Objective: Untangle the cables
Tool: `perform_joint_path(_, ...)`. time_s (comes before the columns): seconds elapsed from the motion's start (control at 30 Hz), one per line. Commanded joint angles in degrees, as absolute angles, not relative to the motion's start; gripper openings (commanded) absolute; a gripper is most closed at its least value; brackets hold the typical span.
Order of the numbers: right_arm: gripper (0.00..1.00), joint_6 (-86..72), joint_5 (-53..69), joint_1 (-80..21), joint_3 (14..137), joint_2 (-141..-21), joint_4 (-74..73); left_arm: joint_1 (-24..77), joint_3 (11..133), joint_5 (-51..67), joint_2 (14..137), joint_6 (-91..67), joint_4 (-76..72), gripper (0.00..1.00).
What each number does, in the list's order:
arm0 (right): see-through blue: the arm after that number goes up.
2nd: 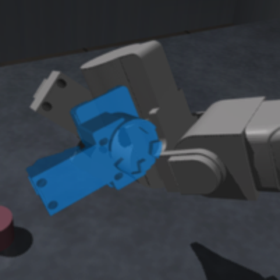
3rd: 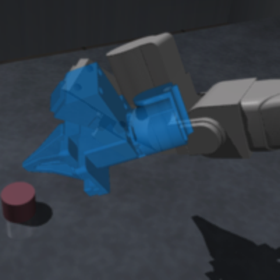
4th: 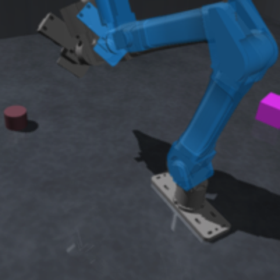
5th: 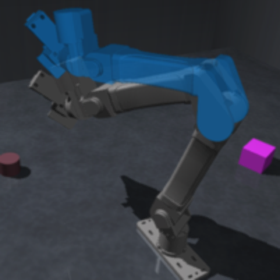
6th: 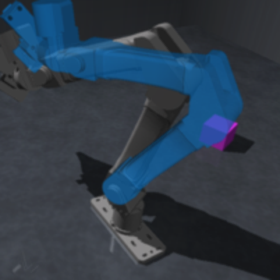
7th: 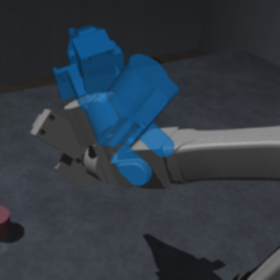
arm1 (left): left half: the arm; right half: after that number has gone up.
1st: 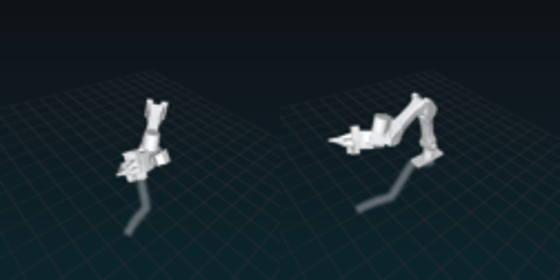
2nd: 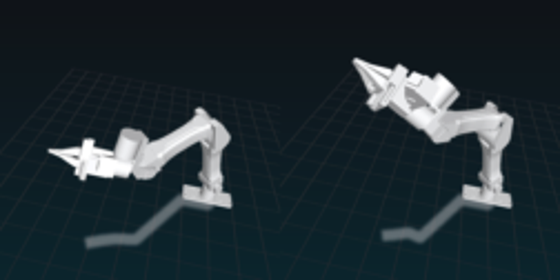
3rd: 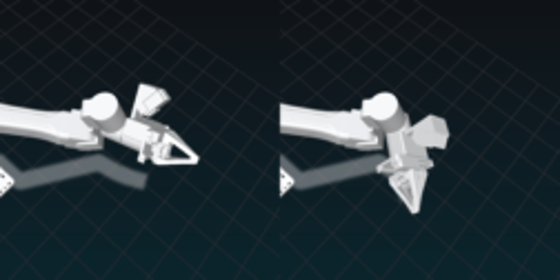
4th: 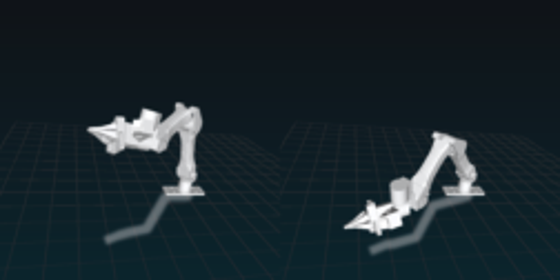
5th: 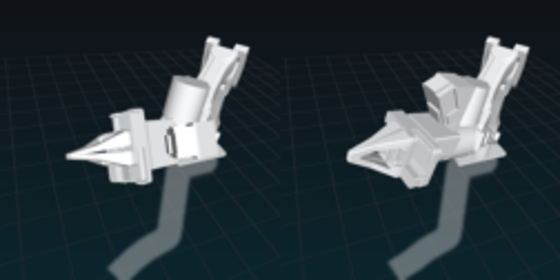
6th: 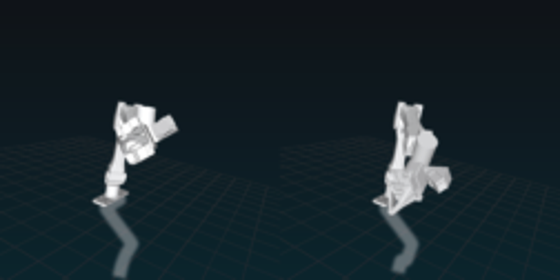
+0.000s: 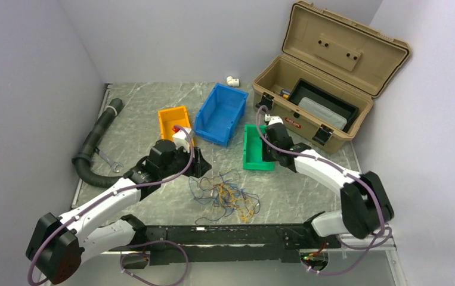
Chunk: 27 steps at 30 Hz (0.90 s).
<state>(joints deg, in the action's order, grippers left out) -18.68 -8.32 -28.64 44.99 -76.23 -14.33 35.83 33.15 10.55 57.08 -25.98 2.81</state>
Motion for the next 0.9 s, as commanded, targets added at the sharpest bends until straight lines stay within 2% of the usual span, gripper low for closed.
perform_joint_path(0.0, 0.00, -19.9, -8.0, -28.5, 48.8, -82.7, -11.6, 36.1, 35.7, 11.4, 55.9, -25.1, 2.9, 0.70)
perform_joint_path(0.23, 0.00, -18.1, -9.4, -28.4, 55.4, -89.1, -15.3, 36.3, 36.9, 11.3, 55.9, -24.2, 5.0, 0.71)
perform_joint_path(0.27, 0.07, -17.8, -9.1, -28.4, 56.0, -88.9, -15.7, 36.2, 37.0, 11.2, 55.8, -24.1, 5.4, 0.72)
perform_joint_path(0.3, 0.20, -17.8, -8.9, -28.5, 56.6, -88.4, -16.3, 36.2, 37.0, 10.9, 55.7, -24.0, 5.7, 0.73)
perform_joint_path(0.37, 0.34, -17.7, -8.2, -28.5, 57.6, -86.4, -17.6, 36.2, 37.0, 10.4, 55.5, -24.0, 6.8, 0.75)
perform_joint_path(0.5, 0.46, -16.6, -6.1, -28.5, 59.2, -81.3, -21.5, 36.2, 37.7, 10.0, 55.4, -23.3, 10.1, 0.79)
perform_joint_path(0.6, 0.59, -15.0, -1.2, -28.6, 58.9, -77.4, -24.7, 36.3, 39.0, 10.1, 55.9, -22.1, 14.1, 0.83)
perform_joint_path(0.7, 0.64, -14.4, 1.4, -29.4, 57.5, -74.3, -29.1, 36.5, 39.2, 10.4, 55.8, -21.9, 16.4, 0.87)
perform_joint_path(0.77, 0.69, -13.6, 4.7, -31.3, 55.3, -71.2, -30.2, 37.0, 38.9, 11.8, 55.5, -22.0, 16.6, 0.88)
perform_joint_path(0.87, 0.82, -13.8, 11.0, -35.7, 51.5, -65.7, -29.8, 38.9, 39.2, 13.3, 55.5, -21.9, 17.4, 0.91)
